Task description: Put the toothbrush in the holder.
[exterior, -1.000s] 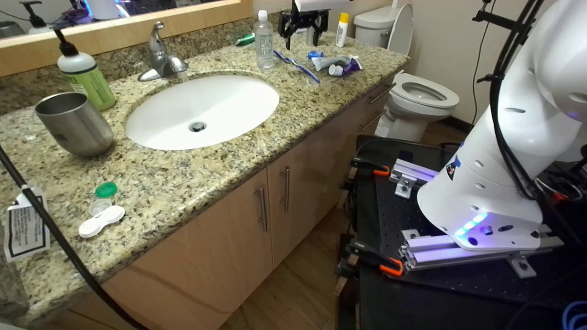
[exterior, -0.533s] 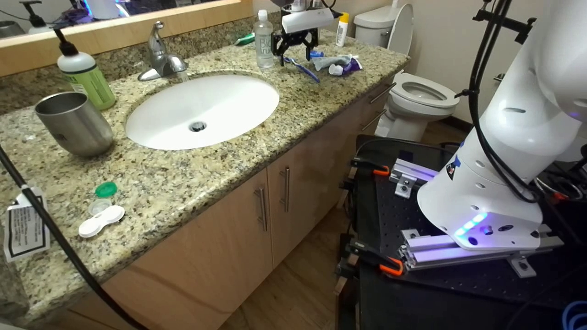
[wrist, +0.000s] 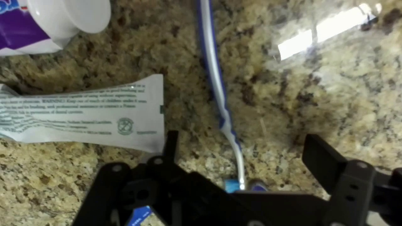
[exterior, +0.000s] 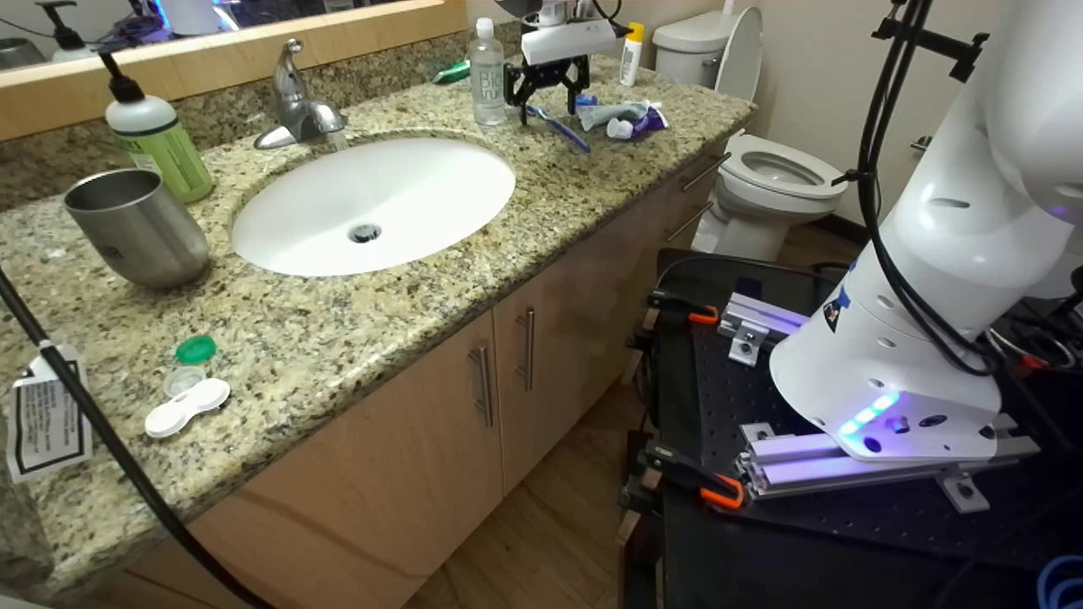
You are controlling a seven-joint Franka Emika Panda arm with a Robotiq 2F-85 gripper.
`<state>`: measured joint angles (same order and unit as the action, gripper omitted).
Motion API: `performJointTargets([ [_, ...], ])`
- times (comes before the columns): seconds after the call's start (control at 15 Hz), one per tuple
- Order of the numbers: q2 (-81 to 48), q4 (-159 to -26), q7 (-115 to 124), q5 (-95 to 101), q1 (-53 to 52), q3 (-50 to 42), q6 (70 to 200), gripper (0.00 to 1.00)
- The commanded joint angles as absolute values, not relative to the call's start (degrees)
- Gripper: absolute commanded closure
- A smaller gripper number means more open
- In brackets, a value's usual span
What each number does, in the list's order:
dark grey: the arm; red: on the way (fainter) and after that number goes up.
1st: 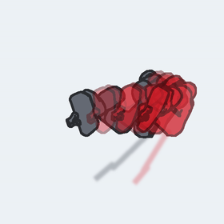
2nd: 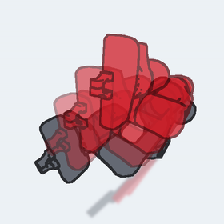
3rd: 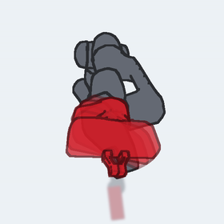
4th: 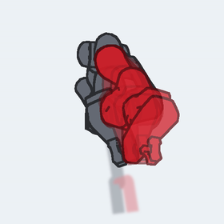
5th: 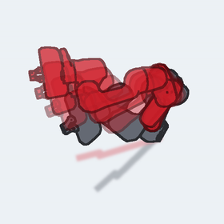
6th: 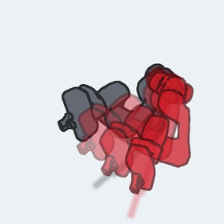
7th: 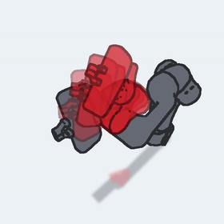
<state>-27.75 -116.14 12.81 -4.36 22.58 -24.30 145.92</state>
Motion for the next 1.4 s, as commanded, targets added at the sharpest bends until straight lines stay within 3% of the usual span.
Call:
performJointTargets([
  [0.0, -29.3, -115.1, 12.4, -6.4, 26.0, -24.0, 144.3, 0.0],
  [0.33, -28.4, -116.0, 12.7, -5.7, 25.8, -23.9, 145.6, 0.0],
  [0.4, -28.3, -115.9, 12.5, -6.0, 25.9, -23.6, 145.5, 0.25],
  [0.53, -28.2, -115.9, 12.6, -6.3, 25.7, -23.2, 145.9, 0.33],
  [1.13, -28.0, -115.5, 11.9, -6.7, 25.9, -22.2, 145.7, 0.97],
  [1.33, -27.4, -115.6, 11.1, -8.0, 26.5, -21.5, 144.7, 1.0],
])
